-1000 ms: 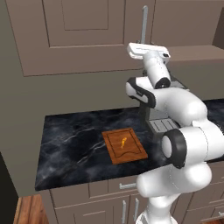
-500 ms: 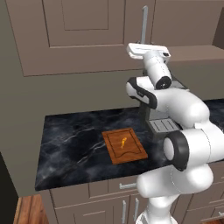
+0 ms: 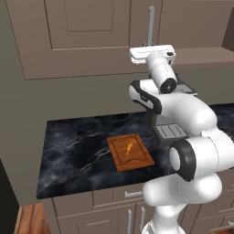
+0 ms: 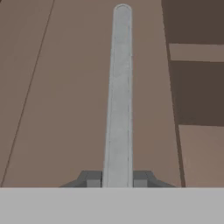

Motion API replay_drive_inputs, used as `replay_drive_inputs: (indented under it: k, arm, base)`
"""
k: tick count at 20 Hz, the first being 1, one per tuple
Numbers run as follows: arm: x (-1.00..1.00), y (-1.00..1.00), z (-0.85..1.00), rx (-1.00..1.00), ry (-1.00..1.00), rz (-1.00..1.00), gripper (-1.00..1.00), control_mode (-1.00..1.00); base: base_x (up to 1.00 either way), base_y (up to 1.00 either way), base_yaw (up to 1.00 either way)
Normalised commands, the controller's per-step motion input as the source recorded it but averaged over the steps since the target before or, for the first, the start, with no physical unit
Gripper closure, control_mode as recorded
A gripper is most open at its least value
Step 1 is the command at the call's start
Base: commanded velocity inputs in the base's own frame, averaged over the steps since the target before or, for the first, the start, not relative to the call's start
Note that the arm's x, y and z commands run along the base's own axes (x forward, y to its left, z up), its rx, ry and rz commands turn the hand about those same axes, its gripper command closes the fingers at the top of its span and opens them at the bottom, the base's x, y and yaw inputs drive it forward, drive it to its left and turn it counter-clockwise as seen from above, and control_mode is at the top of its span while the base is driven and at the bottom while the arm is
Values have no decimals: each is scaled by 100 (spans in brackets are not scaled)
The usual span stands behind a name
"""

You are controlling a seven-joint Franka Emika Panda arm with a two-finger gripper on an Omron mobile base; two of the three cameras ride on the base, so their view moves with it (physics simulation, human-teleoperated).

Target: Open the cabinet, retrieve the rolling pin, and place it next to the meat on the cutting board to prepare for tenderizing.

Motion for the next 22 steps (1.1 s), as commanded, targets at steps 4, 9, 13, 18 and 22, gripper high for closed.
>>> replay_drive_inputs:
  k: [4,9,13,18,22]
  arm:
    - [15,22,0,-11,7,-17,100,-100]
    - [13,0,-4,-5,6,-7,100,-100]
    - [-28,4,-8,0,0,-2,100,-100]
    - [-46,8,-6,0,0,0,100,-100]
    - [-46,24,-6,1,0,0,100,-100]
  base:
    - [0,0,0]
    - [0,0,0]
    - [0,0,0]
    - [0,0,0]
    - [0,0,0]
